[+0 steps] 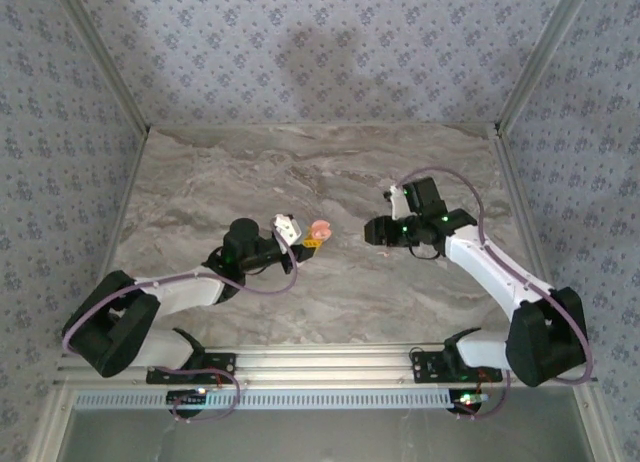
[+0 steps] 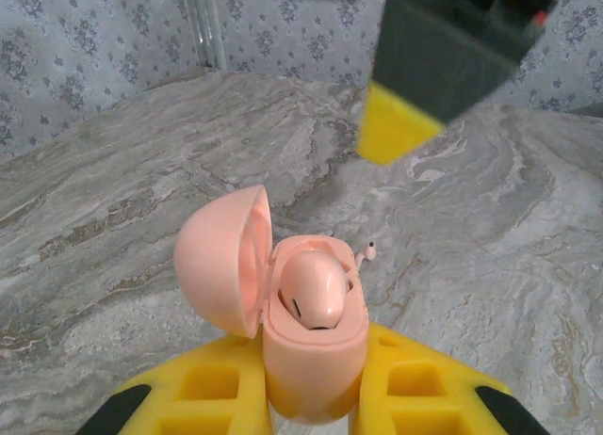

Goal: Insert the wireless bluetooth earbuds into the charging case

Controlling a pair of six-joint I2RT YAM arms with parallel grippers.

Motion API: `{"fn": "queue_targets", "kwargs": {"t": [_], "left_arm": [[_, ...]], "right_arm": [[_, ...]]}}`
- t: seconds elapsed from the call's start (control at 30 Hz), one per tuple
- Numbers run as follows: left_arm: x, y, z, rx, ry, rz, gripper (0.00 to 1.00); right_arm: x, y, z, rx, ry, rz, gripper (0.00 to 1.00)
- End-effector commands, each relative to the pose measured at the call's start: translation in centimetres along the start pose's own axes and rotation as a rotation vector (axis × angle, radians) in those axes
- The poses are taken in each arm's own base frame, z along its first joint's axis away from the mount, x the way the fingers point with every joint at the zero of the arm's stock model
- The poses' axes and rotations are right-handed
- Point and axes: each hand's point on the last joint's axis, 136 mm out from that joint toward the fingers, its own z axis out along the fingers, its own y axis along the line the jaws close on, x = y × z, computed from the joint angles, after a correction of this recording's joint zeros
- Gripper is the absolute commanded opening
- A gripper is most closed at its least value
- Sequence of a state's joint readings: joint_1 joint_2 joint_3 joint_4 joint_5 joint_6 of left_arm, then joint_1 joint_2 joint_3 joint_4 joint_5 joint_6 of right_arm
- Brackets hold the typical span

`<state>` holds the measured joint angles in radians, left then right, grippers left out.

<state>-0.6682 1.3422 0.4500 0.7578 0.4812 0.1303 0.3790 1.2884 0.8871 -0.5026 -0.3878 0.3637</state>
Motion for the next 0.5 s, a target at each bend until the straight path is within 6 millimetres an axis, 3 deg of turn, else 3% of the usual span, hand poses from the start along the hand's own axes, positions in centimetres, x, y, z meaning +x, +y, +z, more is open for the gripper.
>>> {"fn": "queue_targets", "kwargs": {"t": [0.0, 0.23, 0.47], "left_arm": [[-0.6, -0.2, -0.3, -0.003, -0.014, 0.026, 0.19], [-0.7, -0.1, -0.2, -0.006, -0.013, 0.024, 0.19], [-0.9, 0.1, -0.3, -0.019, -0.017, 0.03, 0.19]], "right_arm": [[4.6, -3.6, 1.2, 0.127, 0.171, 0.19, 0.49], [6.2, -5.7, 4.2, 0.188, 0.287, 0.238, 0.49], [5.3, -6.8, 5.9, 0.216, 0.31, 0.226, 0.49]]}}
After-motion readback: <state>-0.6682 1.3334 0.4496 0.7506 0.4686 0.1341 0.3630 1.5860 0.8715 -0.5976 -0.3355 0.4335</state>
